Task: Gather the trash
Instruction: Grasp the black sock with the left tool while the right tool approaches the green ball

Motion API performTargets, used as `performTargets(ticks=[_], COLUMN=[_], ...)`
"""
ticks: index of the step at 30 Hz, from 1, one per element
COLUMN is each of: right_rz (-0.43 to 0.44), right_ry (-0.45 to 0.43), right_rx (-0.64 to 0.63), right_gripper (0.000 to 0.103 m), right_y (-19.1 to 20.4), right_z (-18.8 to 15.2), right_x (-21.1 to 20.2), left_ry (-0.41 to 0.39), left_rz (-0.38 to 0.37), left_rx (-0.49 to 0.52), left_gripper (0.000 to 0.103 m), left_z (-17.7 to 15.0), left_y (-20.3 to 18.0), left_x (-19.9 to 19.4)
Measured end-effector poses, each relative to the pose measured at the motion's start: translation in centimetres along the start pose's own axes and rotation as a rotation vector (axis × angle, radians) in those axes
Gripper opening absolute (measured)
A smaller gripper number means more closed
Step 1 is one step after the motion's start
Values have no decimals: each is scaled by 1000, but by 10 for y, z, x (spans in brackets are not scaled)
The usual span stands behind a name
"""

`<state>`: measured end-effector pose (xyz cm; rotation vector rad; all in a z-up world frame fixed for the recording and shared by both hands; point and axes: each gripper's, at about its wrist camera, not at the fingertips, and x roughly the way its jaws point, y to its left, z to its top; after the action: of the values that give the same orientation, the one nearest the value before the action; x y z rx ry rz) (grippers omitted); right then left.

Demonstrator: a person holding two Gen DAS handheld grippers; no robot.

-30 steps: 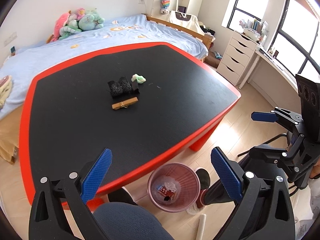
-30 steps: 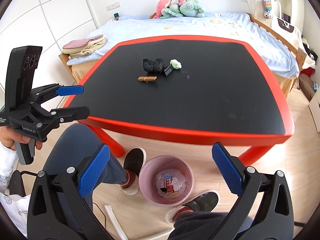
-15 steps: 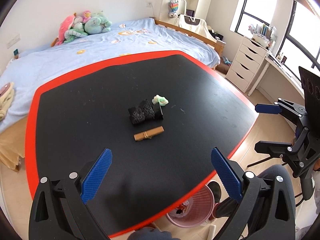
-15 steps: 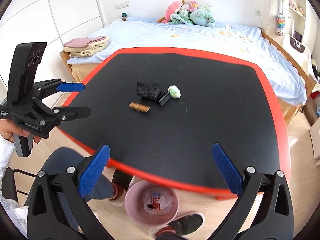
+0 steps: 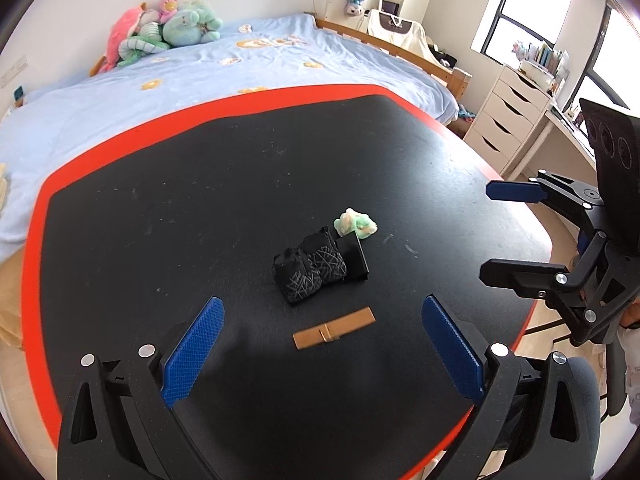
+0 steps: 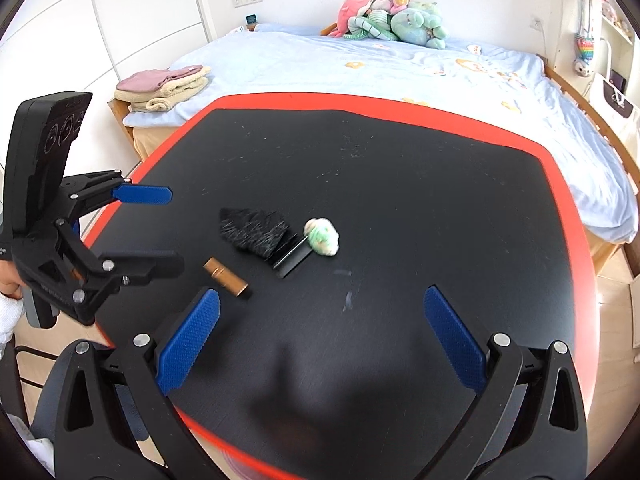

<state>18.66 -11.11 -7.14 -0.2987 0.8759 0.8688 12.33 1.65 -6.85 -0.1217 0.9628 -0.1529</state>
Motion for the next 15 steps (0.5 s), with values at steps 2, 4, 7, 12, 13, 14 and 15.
performTargets(ticks=[2,4,7,12,13,14,15], right_rz=[3,13,24,44,47,52,54], right_ry=[7,13,33,46,48,52,53], right_rx=[-1,0,-5,7,11,13,15], right_gripper=[100,99,88,77,75,72,69], right_y=[-5,-9,-13,-20,-21,-22,-23], right_z=[5,9,15,22,23,25,25], right_x=[11,24,43,65,69,74,77], left_ry=[12,21,36,50,51,52,53], left_rz=[-5,-7,-11,-21,-24,-31,-35], left_rx=[-2,-8,-19,-34,-37,-42,-43], left_gripper=[95,95,95,95,95,94,92], left_z=[3,5,5,6,7,6,7], left_y=[4,7,12,22,23,25,26], left_x=[10,18,30,43,45,46,48])
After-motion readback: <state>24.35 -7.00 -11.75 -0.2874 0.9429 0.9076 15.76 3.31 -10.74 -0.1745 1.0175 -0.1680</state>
